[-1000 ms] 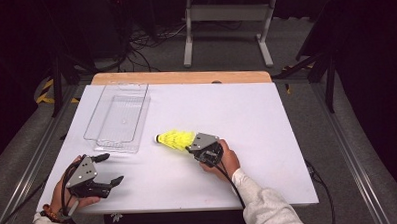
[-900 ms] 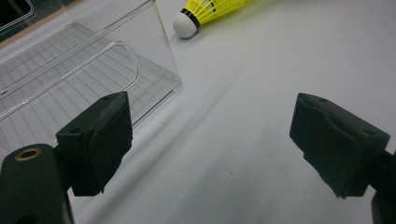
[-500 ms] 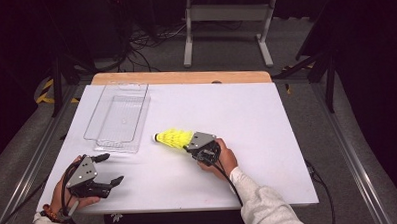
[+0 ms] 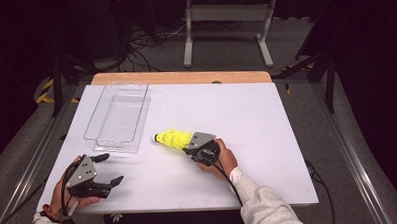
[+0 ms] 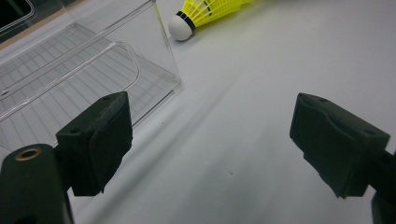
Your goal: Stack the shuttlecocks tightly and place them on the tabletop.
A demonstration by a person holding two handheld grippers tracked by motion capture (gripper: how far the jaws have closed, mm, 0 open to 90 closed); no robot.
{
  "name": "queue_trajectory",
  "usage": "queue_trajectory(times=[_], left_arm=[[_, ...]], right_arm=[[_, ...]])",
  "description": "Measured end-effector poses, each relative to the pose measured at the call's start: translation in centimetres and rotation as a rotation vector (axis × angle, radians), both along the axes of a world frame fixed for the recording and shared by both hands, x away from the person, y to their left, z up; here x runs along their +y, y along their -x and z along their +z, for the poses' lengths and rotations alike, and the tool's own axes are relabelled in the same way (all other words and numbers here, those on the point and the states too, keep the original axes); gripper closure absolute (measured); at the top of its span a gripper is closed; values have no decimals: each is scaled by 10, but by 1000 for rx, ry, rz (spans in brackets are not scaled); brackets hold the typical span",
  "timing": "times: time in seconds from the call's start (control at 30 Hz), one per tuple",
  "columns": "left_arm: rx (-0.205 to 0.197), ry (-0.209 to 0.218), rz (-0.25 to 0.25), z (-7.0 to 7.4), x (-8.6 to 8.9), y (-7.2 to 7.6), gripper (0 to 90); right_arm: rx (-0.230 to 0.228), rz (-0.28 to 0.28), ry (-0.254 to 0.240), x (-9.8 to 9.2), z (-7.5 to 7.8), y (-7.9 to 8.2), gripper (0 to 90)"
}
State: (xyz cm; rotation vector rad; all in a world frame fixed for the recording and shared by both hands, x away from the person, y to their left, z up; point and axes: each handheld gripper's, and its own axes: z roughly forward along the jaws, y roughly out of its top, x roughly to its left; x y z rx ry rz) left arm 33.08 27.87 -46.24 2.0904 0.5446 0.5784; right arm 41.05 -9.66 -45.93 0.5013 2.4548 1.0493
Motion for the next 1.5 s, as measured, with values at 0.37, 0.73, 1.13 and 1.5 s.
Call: queue_trajectory(times=[0.37,0.73,1.13,1.5], left_arm=[[1,6,3,0,0,1,142],[-5,-1,2,1,0,0,142],[-8,0,1,2,0,0,142],[-8,1,1,2,0,0,142]], right_arm=[[21,-9,-15,-2,0,0,670],[25,-16,-35,-6,3,3,524],[-12,-23,-108,-18,13,11,380],[-60,-31,-153,-19,16,19,197]])
